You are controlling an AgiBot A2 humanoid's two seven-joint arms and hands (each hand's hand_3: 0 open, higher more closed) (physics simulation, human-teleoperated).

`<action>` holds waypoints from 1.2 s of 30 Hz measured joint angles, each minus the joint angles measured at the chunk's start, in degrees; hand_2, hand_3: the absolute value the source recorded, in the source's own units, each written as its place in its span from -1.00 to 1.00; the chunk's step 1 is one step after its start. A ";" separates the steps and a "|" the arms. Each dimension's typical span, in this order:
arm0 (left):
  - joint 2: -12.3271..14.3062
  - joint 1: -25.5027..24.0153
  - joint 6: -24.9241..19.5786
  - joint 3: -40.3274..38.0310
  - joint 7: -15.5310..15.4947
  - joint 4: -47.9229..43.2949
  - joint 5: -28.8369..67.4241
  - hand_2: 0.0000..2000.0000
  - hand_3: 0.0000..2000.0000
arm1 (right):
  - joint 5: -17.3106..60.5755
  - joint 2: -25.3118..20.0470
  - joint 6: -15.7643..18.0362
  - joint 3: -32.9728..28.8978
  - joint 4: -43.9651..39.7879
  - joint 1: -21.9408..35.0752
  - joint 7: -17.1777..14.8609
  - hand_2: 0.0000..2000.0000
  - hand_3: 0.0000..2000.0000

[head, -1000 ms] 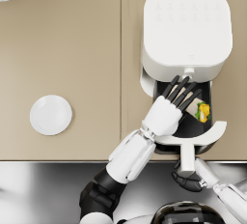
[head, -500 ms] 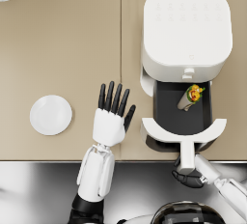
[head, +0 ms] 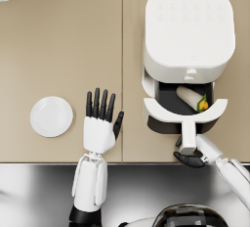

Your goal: Pick up the chicken rolls and place it into the air fryer

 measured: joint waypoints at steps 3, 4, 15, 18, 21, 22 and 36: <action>0.12 0.06 0.00 -0.53 0.00 0.37 0.00 -1.00 -1.00 | 0.00 -1.23 0.44 0.41 -2.68 2.01 0.19 1.00 1.00; 0.16 0.09 0.00 -0.81 0.00 0.45 0.00 -1.00 -1.00 | 0.01 -1.77 0.66 0.50 -3.78 2.78 0.16 1.00 1.00; 0.46 0.66 0.00 -3.23 0.00 2.15 0.00 -1.00 -1.00 | 0.01 -7.51 2.98 1.47 -15.64 10.26 0.58 1.00 1.00; 0.54 1.01 0.00 -3.64 0.00 2.19 0.00 -1.00 -1.00 | 0.02 -9.18 3.62 1.61 -19.06 12.17 0.56 1.00 1.00; 0.61 1.47 0.00 -4.16 0.00 1.97 0.00 -1.00 -1.00 | 0.05 -10.79 3.31 1.49 -21.99 13.95 0.07 1.00 1.00; 0.63 1.57 0.00 -4.37 0.00 1.88 0.00 -1.00 -1.00 | 0.06 -11.38 3.25 1.35 -22.93 14.33 -0.01 1.00 1.00; 0.44 2.91 0.00 -8.18 0.00 1.65 -0.02 -1.00 -1.00 | -0.20 -22.00 19.34 -1.54 -45.11 23.90 2.56 1.00 1.00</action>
